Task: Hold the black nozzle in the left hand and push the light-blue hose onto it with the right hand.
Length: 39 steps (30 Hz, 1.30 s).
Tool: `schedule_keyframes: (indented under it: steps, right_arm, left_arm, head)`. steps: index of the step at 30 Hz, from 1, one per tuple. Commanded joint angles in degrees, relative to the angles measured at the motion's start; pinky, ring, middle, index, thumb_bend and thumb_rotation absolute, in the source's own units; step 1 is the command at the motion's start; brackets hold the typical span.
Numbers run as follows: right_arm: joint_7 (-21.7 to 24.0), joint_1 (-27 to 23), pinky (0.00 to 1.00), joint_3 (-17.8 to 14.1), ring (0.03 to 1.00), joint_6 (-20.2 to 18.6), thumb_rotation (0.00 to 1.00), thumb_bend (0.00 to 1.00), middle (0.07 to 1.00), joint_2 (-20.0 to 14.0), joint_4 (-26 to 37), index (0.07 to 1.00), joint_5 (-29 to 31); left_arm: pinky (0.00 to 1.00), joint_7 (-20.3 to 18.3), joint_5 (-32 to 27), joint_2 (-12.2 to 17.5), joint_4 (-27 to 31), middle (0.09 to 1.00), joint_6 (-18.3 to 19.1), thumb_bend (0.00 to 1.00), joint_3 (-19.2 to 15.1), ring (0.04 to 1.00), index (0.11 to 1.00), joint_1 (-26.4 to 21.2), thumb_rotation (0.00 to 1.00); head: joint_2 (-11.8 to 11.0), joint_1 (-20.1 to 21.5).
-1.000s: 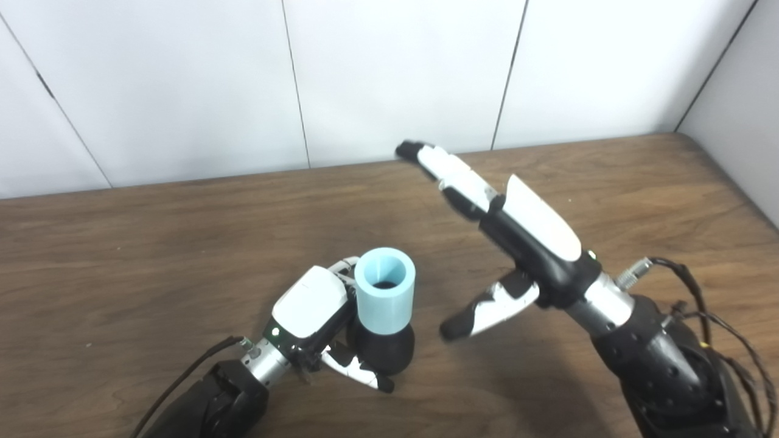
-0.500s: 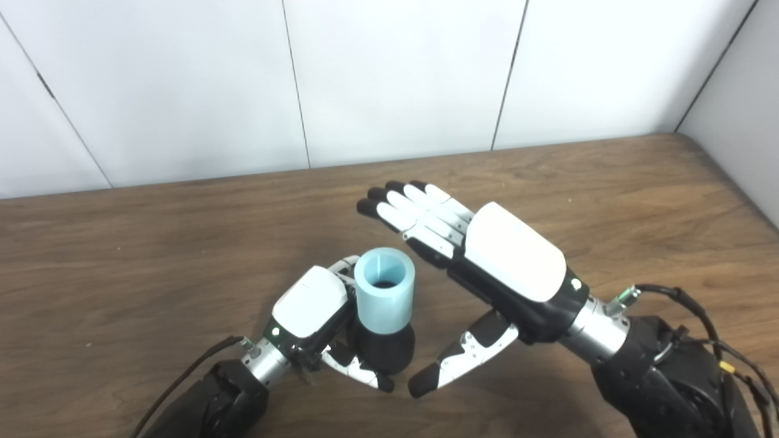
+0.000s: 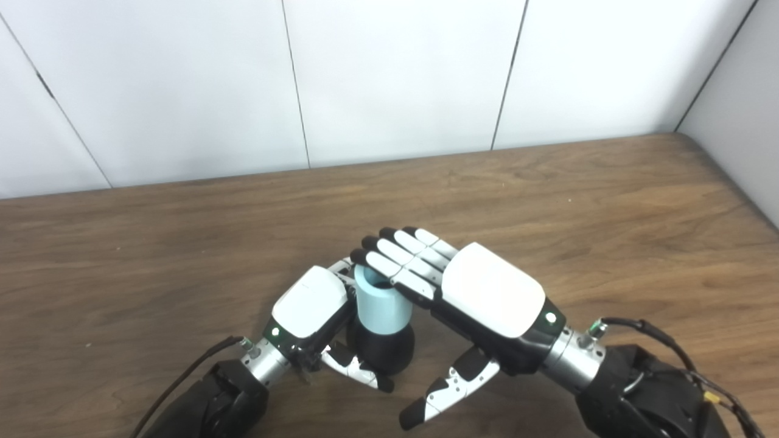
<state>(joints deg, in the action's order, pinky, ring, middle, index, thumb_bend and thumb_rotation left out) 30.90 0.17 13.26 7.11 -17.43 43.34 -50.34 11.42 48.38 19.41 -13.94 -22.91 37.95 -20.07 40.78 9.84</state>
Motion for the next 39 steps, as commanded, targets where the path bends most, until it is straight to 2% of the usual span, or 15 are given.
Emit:
schedule_keyframes:
  steps: [1, 7, 12, 16, 25, 29, 34, 39]
  right_arm:
    - [-1.6, 0.1, 0.97, 0.2, 1.0, 2.0, 0.84, 0.96, 0.991, 0.5, -0.1, 0.962, -0.7]
    - [-2.9, 1.7, 0.99, 2.0, 1.0, 3.5, 0.82, 0.96, 1.0, 1.8, -3.8, 0.979, -5.0]
    - [-3.8, 2.0, 0.97, 3.4, 1.0, 4.4, 0.84, 0.96, 1.0, 2.1, -5.3, 0.964, -7.6]
    - [-3.3, 2.0, 0.98, 4.0, 1.0, 3.9, 0.84, 0.94, 0.962, 1.7, -4.9, 0.907, -7.5]
    - [-3.4, 2.4, 0.95, 4.2, 1.0, 3.9, 0.8, 0.94, 0.939, 1.0, -4.5, 0.882, -6.1]
    - [-4.3, 2.5, 0.9, 4.3, 0.935, 4.2, 0.78, 0.93, 0.882, 0.9, -4.4, 0.833, -4.7]
    - [-10.1, 2.7, 0.79, 4.2, 0.825, 6.4, 0.73, 0.91, 0.779, 0.9, -5.9, 0.735, -2.6]
    - [-11.8, 3.0, 0.76, 4.6, 0.78, 6.8, 0.72, 0.9, 0.751, 0.2, -6.7, 0.71, -2.3]
  left_arm:
    - [0.87, -6.2, 2.5, 0.9, -4.4, 0.442, 0.8, 0.5, 3.7, 0.465, 0.523, 6.9, 0.0]
    - [0.86, -6.3, 2.8, 1.0, -4.0, 0.439, 1.1, 0.5, 3.9, 0.465, 0.524, 7.0, 0.0]
    - [0.86, -6.3, 3.0, 1.1, -3.9, 0.44, 1.1, 0.5, 3.8, 0.465, 0.523, 7.0, 0.0]
    - [0.86, -7.1, 2.6, 1.1, -3.7, 0.457, 1.3, 0.5, 3.8, 0.466, 0.514, 6.8, 0.0]
    - [0.87, -6.6, 2.4, 1.2, -3.9, 0.439, 1.0, 0.5, 3.7, 0.465, 0.521, 7.0, 0.0]
    - [0.87, -6.4, 2.2, 1.1, -4.3, 0.452, 0.8, 0.5, 3.6, 0.465, 0.518, 7.0, 0.0]
    - [0.87, -6.6, 2.1, 1.2, -4.3, 0.437, 0.9, 0.5, 3.6, 0.465, 0.524, 6.9, 0.0]
    - [0.86, -6.5, 2.4, 1.2, -4.3, 0.443, 1.0, 0.5, 3.6, 0.465, 0.523, 6.9, 0.0]
  head:
    - [0.1, 0.1]
    - [0.2, -0.1]
    - [0.3, 0.0]
    - [0.2, 0.0]
    - [0.4, 0.2]
    - [0.4, 0.2]
    - [0.3, 0.3]
    - [0.4, 0.4]
